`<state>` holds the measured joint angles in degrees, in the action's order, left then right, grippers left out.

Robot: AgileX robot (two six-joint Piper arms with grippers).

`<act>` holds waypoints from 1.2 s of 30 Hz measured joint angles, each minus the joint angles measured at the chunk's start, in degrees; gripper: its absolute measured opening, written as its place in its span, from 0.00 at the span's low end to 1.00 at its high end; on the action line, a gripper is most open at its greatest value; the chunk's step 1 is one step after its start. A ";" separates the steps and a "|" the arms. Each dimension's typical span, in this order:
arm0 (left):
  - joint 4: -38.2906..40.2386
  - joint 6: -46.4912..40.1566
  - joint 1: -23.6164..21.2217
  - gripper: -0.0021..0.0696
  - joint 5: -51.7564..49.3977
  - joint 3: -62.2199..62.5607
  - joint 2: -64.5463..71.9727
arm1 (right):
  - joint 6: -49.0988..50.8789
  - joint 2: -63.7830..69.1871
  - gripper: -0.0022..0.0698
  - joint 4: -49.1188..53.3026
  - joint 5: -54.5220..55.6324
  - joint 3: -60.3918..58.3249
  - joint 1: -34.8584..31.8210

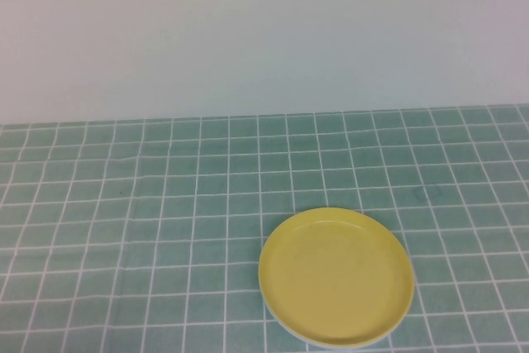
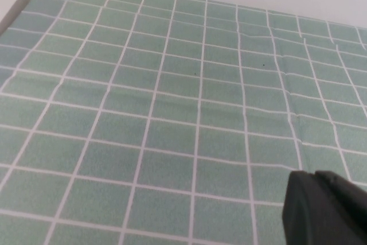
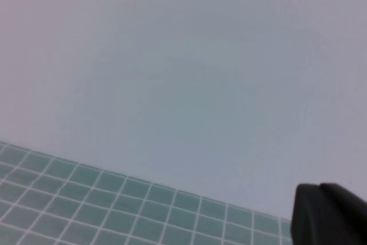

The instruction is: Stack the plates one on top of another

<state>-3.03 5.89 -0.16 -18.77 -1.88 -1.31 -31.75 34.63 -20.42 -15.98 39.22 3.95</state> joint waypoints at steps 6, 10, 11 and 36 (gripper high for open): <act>0.00 0.00 0.00 0.03 0.00 0.00 0.00 | 29.90 -2.71 0.03 28.53 5.88 -9.51 0.00; 0.00 0.00 0.00 0.03 0.00 0.00 0.00 | 40.84 -9.62 0.03 39.55 8.01 -18.84 -1.39; 0.00 0.00 0.00 0.03 0.00 0.00 0.00 | 41.95 -11.83 0.03 40.40 8.95 -21.46 -2.05; -0.16 0.00 0.00 0.03 0.03 0.00 -0.13 | 33.05 -35.10 0.03 26.93 -4.61 -40.72 -3.97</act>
<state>-3.18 5.89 -0.16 -18.74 -1.88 -1.44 1.30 -0.47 6.50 -20.59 -1.51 -0.02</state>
